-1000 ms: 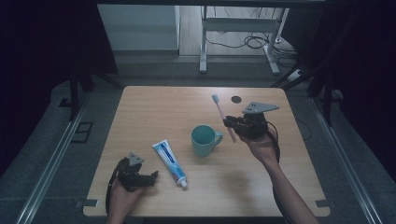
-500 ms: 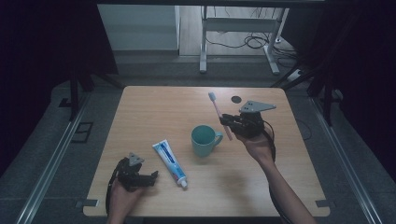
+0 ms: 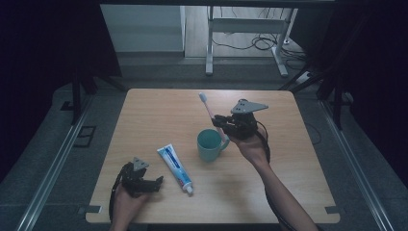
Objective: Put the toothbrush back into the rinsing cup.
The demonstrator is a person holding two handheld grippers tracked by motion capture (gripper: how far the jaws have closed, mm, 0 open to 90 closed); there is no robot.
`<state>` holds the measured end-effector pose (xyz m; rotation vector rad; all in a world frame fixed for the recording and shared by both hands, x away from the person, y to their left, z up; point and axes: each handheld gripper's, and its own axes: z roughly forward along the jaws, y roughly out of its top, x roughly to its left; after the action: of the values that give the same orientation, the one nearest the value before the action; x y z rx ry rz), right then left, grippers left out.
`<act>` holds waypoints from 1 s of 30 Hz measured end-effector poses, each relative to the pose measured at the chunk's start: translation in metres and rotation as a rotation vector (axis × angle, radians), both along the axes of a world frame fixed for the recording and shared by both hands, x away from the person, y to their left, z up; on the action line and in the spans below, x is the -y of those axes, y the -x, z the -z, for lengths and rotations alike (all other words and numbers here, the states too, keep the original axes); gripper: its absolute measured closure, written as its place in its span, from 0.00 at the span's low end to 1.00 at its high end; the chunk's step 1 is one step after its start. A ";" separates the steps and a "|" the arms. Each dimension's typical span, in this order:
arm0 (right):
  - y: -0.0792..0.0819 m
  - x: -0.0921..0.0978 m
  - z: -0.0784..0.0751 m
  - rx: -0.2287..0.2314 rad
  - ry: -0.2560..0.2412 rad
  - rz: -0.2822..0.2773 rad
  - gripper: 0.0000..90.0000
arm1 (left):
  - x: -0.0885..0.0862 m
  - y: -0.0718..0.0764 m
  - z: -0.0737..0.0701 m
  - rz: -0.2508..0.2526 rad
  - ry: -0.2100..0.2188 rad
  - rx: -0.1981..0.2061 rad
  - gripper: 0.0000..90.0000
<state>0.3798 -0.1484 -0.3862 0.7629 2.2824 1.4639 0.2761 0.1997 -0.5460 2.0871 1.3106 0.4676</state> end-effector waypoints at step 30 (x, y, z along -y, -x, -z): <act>-0.008 -0.025 0.034 -0.010 0.009 -0.019 0.87 | 0.000 0.000 0.000 0.004 -0.004 -0.002 0.02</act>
<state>0.3873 -0.1231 -0.4203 0.7496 2.3075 1.4608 0.2764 0.1999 -0.5458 2.0937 1.3072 0.4676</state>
